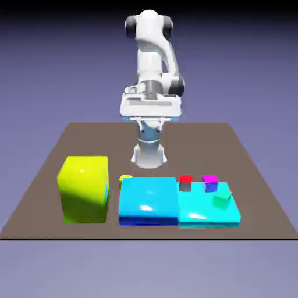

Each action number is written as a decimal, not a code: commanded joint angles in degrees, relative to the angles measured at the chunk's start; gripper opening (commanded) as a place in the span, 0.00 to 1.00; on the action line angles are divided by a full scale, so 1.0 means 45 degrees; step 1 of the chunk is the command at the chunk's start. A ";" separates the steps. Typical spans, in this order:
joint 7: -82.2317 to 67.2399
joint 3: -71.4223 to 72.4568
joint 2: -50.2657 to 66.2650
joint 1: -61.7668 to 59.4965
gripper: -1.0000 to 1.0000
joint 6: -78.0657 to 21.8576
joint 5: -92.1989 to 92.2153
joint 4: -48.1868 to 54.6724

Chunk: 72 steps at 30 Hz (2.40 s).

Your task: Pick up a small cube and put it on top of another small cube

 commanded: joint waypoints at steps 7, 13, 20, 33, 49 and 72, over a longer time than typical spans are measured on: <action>-0.3877 -0.0110 0.0472 0.0307 0.50 -0.0498 0.3663 0.0053; -0.7199 -0.0204 0.0877 0.0571 0.50 -0.0925 0.6801 0.0099; -1.1075 -0.0313 0.1349 0.0878 0.50 -0.1423 1.0463 0.0152; -1.8274 -0.0517 0.2225 0.1450 0.50 -0.2349 1.7263 0.0251; -2.7134 -0.0767 0.3304 0.2152 0.50 -0.3487 2.5633 0.0372; -3.7770 -0.3835 0.6054 -0.2238 0.50 0.0278 3.6711 -0.2306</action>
